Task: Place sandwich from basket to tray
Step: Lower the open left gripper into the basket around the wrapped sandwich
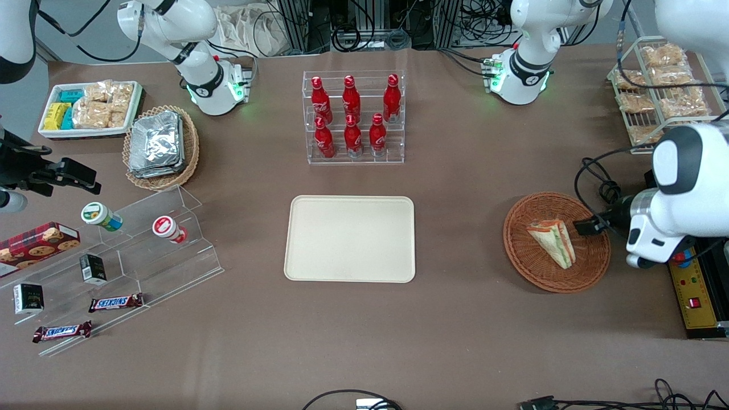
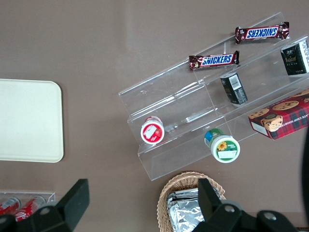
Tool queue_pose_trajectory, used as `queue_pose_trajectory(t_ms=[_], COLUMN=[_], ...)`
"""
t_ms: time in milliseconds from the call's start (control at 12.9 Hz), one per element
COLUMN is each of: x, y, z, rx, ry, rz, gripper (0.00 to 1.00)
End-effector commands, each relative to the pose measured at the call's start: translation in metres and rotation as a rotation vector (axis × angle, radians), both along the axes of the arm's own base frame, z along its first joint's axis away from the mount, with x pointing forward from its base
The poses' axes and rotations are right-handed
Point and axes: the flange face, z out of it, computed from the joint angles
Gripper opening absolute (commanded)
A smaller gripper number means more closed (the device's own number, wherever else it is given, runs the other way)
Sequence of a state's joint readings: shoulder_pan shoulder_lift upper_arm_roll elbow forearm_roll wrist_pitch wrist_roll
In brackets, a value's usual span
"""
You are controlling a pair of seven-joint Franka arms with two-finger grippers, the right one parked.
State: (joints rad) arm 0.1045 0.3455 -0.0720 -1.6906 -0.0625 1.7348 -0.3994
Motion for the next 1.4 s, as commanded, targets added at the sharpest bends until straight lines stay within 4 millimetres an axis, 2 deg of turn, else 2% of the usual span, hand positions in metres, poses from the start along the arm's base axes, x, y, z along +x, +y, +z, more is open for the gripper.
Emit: queue_pose_trajectory(t_ms=[0,544,1011,1167,1244,1322], x=[0.01,0.023,0.02,0.02,0.019,0.019], y=[0.017,0.013,0.011,0.009,0.009,0.008], z=[-0.035,-0.128,-0.168,-0.172,-0.171,-0.17], rx=[-0.039,-0.024,-0.026,-0.027,-0.026,-0.026], ry=[0.026,0.056,0.095,0.101,0.105,0.105], rz=[0.076,0.189,0.193,0.19,0.188,0.186], gripper=[0.97,0.97,0.97,0.96,0.88,0.69])
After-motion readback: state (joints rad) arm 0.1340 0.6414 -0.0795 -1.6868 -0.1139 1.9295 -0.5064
